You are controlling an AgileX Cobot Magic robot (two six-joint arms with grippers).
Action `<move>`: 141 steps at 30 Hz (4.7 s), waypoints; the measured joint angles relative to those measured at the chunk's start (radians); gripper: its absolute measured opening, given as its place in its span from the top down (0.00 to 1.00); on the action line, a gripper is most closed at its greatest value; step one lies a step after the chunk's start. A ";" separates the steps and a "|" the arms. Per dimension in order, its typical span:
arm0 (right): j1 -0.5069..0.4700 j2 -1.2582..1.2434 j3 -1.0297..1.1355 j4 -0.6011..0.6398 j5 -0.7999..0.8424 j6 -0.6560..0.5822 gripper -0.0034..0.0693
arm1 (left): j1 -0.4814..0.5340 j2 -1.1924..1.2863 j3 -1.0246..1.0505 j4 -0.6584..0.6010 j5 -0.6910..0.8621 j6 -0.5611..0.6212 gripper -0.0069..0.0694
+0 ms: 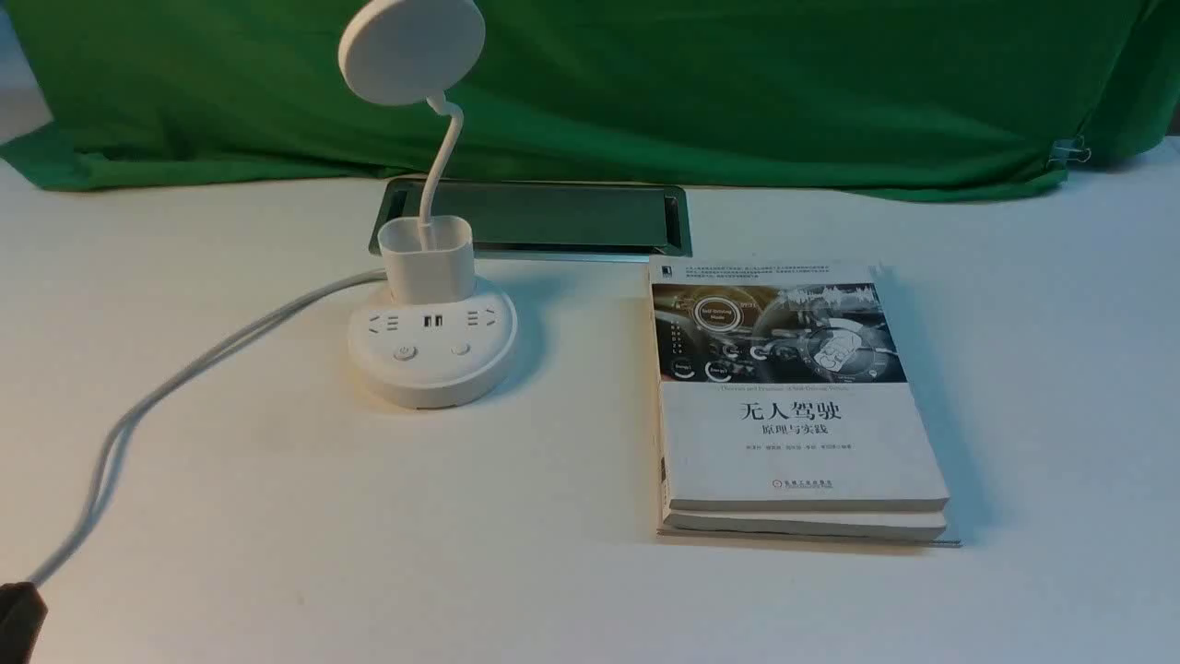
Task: Turn on the desk lamp on the white desktop with your hand.
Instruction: 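Press the power button on the lamp base to turn the lamp on with the left gripper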
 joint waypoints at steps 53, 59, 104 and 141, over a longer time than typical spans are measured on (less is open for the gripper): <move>0.000 0.000 0.000 0.000 0.000 0.000 0.63 | 0.000 0.000 -0.001 0.034 -1.143 -0.112 0.91; 0.000 0.000 0.000 0.000 0.000 0.000 0.63 | 0.000 0.010 -0.311 0.092 -0.846 -0.353 0.91; 0.000 0.000 0.000 0.000 0.001 0.000 0.62 | -0.337 1.897 -1.205 0.099 0.024 -0.154 0.91; 0.000 0.000 0.000 0.000 0.001 0.000 0.63 | -0.309 1.926 -1.219 0.029 0.009 -0.137 0.91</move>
